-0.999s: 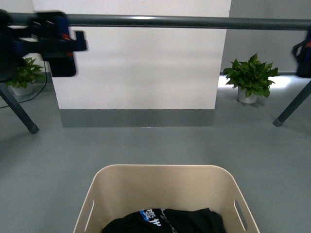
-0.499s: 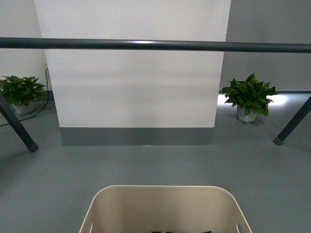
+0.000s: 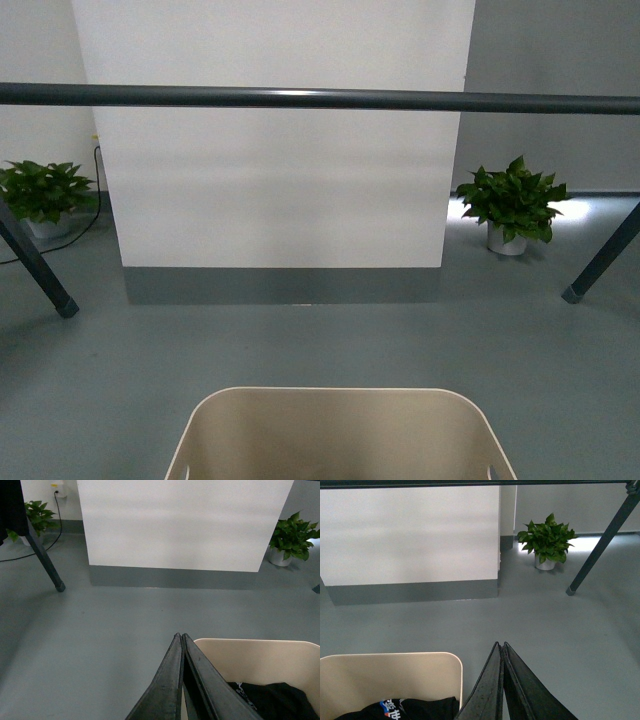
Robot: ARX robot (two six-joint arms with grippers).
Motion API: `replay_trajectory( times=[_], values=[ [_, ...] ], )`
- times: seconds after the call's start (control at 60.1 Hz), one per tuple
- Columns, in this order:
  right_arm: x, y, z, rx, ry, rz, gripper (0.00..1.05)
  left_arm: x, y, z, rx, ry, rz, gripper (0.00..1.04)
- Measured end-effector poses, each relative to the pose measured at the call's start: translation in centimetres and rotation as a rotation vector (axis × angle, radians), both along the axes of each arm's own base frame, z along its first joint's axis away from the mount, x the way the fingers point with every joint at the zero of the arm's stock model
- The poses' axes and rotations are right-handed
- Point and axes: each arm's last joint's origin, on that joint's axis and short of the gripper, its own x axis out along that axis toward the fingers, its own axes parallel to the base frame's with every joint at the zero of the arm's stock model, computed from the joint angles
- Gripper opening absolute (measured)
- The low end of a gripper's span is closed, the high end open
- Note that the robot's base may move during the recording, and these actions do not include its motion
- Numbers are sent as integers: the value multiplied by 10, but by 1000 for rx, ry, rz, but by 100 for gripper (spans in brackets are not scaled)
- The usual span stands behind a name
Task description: Move hamper under clothes hanger
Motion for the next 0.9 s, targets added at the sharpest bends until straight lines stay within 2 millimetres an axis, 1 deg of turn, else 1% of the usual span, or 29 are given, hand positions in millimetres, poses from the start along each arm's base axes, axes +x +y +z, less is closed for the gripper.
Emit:
replay_trajectory(
  times=[0.117, 0.216, 0.283, 0.483, 0.899],
  values=[
    [-8, 0, -5, 0, -19, 0, 2, -7, 0, -6, 1, -15, -5, 3],
    [-13, 0, -11, 0, 0, 0, 2, -11, 0, -11, 1, 2, -5, 3],
    [-16, 0, -13, 0, 8, 0, 2, -13, 0, -11, 1, 2, -5, 3],
    [-27, 0, -9, 0, -6, 0, 2, -23, 0, -5, 2, -17, -5, 3],
    [-41, 0, -6, 0, -20, 0, 2, -36, 0, -2, 3, -29, -5, 3]
  ],
)
